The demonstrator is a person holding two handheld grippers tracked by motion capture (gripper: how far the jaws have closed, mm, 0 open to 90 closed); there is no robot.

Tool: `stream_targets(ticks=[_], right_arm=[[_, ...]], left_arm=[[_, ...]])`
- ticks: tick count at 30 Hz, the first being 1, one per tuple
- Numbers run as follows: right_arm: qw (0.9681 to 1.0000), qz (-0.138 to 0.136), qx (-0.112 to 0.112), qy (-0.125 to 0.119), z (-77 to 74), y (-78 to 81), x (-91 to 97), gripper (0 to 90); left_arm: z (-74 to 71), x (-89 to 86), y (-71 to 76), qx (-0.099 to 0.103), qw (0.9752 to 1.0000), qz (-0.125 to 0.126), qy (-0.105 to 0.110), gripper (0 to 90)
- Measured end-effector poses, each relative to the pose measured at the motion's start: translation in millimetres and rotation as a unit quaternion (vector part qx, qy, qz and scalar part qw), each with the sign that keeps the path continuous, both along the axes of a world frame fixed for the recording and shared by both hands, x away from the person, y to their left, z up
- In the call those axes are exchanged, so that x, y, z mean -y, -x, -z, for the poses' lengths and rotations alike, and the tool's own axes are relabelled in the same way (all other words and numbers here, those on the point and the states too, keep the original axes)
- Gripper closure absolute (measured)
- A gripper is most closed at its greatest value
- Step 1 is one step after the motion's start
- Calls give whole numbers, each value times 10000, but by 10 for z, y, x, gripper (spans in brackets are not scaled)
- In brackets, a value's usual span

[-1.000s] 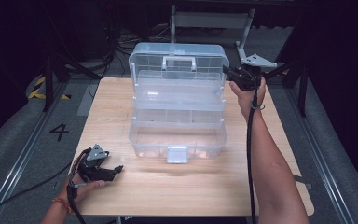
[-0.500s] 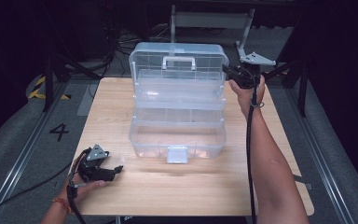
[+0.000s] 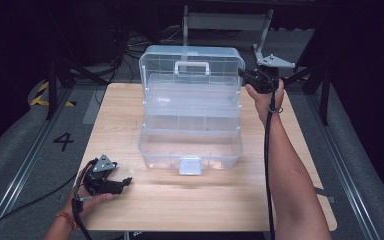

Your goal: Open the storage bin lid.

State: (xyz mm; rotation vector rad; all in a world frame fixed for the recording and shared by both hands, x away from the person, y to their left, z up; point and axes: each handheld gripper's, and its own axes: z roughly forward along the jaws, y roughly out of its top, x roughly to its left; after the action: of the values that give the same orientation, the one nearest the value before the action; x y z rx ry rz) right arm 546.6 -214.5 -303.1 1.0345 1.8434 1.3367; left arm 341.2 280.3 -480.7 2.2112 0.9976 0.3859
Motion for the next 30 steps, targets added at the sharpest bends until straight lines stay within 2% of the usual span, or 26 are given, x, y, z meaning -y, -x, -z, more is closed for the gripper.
stream_targets(ticks=[19, 30], right_arm=[[9999, -4, -146, 73, 3, -161, -5, 781], [9997, -23, -237, 23, 25, -263, -1, 780]], left_arm=[[2, -4, -5, -18, 10000, 28, 33, 179], [2, -4, -5, -23, 10000, 33, 35, 178]])
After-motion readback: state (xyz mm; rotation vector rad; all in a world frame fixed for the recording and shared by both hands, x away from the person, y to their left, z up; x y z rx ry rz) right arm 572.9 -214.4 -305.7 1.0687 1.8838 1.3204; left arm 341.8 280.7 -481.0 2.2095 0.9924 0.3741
